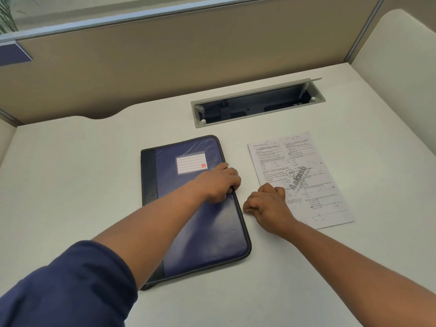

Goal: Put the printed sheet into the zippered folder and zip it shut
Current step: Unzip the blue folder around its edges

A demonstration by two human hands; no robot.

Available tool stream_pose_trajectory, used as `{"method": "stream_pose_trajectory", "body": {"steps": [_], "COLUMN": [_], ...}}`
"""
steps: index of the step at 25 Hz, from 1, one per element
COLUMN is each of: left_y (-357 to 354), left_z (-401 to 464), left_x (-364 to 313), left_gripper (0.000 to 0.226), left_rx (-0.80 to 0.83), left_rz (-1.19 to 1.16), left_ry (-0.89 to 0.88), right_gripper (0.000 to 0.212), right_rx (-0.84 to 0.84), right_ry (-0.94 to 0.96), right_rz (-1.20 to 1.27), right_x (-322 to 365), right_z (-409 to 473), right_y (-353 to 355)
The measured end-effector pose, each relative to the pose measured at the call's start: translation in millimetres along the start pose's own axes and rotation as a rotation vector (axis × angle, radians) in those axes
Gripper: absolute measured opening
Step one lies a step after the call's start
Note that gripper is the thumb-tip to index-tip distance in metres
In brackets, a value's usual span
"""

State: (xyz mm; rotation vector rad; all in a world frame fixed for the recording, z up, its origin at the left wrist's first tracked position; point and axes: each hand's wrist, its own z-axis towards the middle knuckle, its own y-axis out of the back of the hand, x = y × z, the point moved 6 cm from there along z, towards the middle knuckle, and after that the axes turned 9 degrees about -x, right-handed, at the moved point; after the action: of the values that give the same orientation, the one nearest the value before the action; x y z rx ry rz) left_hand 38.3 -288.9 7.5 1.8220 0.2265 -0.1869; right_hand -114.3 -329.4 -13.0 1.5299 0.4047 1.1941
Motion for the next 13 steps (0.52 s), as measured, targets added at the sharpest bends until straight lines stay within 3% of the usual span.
{"method": "stream_pose_trajectory", "body": {"steps": [7, 13], "left_y": [1.8, -1.8], "left_z": [3.0, -0.9], "left_x": [5.8, -0.4], "left_gripper": [0.021, 0.022], "left_rx": [-0.01, 0.0], "left_rz": [-0.091, -0.066], "left_ry": [0.049, 0.123], "right_gripper": [0.008, 0.015], "right_rx": [-0.025, -0.167], "right_ry": [0.066, -0.071], "right_rz": [-0.009, 0.057], "right_x": [4.0, 12.3], "right_z": [-63.3, -101.6], "right_y": [3.5, -0.4]}}
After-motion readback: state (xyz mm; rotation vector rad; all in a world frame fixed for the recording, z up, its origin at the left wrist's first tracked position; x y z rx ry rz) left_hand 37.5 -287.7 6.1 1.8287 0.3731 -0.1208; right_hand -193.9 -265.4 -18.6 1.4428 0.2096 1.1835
